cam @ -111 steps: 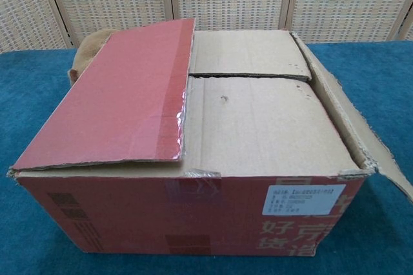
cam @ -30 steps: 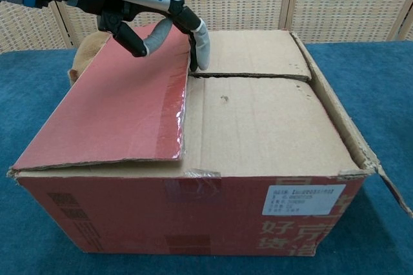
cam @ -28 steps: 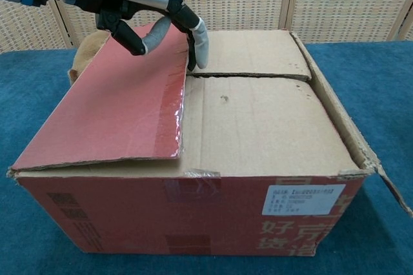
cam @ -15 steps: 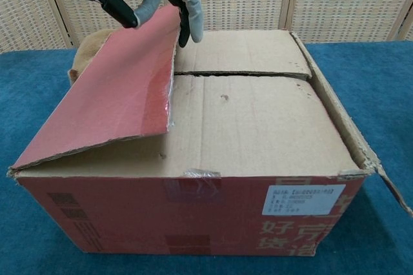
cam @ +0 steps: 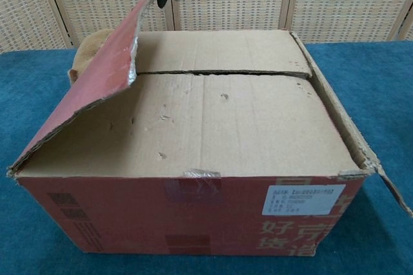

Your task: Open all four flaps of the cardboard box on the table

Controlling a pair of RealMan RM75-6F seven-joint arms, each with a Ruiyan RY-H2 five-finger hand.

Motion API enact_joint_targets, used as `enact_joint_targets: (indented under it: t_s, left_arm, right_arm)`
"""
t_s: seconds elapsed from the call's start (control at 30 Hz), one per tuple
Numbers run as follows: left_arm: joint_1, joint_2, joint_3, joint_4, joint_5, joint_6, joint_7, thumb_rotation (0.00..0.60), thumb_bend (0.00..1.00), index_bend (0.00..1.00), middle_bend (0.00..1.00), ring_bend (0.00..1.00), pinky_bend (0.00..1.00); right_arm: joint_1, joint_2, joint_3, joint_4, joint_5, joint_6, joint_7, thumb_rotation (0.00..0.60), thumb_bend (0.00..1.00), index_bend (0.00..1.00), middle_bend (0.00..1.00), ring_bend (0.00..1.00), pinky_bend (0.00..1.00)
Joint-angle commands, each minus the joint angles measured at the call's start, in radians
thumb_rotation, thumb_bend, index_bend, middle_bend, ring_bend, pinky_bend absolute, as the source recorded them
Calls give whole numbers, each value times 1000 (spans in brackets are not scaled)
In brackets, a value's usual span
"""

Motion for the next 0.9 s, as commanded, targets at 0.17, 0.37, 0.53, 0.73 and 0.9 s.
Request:
enact_joint_targets:
  t_s: [0.17,0.37,0.53,0.73,0.9]
  left_arm:
    - [1,89,-9,-35,13,-49,-45,600,1000,315,383,192,0]
    - [35,159,-15,-58,35,-25,-80,600,1000,315,383,192,0]
    - [83,241,-14,-81,86,10,-137,600,1000,315,383,193,0]
    - [131,310,2,-91,152,29,-218,600,1000,315,383,193,0]
    - [164,340,17,-81,199,49,-260,600,1000,315,383,193,0]
  right_arm:
    - [-4,2,3,-1,0,5,3,600,1000,0,0,0,0]
    - [-5,2,5,1,-1,7,6,600,1000,0,0,0,0]
    - [-8,6,6,-2,-5,13,8,600,1000,0,0,0,0]
    - [-10,9,10,-3,-6,15,13,600,1000,0,0,0,0]
    - [-6,8,9,-4,-7,7,11,600,1000,0,0,0,0]
